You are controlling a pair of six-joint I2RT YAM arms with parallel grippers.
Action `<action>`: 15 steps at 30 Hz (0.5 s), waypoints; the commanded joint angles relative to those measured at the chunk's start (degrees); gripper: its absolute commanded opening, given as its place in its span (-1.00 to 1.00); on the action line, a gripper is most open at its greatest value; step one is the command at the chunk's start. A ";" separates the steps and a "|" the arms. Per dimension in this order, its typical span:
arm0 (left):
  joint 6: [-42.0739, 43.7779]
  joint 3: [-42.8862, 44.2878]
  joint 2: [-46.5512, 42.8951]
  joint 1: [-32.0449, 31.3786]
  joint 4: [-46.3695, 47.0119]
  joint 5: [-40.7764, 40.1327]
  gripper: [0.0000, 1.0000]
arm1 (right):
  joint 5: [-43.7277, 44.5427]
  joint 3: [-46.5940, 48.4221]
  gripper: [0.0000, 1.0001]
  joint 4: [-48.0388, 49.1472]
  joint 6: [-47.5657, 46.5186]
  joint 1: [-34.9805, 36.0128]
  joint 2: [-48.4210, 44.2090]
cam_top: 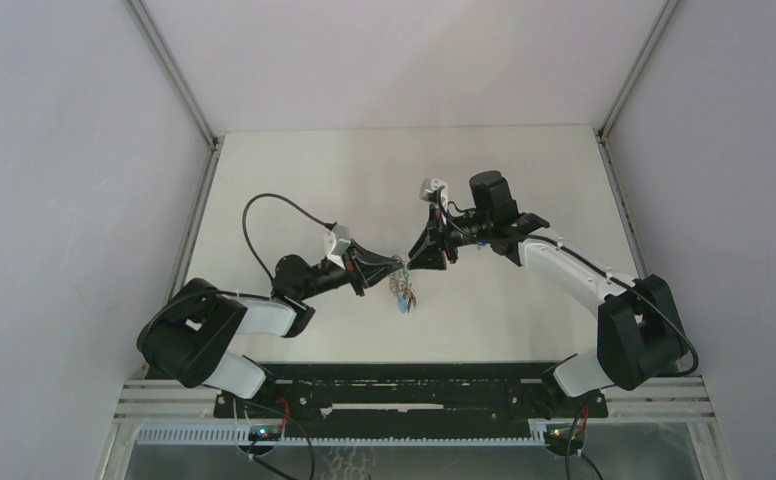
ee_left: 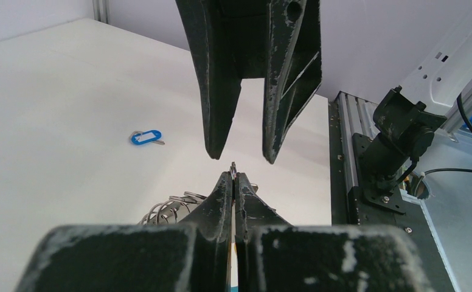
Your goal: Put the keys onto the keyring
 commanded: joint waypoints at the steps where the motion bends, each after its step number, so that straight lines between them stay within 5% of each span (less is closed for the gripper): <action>1: -0.87 -0.23 -1.78 0.17 4.85 -0.14 -1.00 | -3.66 0.10 -0.25 4.21 -1.85 -0.31 1.62; 15: -1.30 0.30 -1.31 0.17 4.85 0.14 -1.00 | -4.95 1.22 -0.73 2.89 -2.85 0.19 3.44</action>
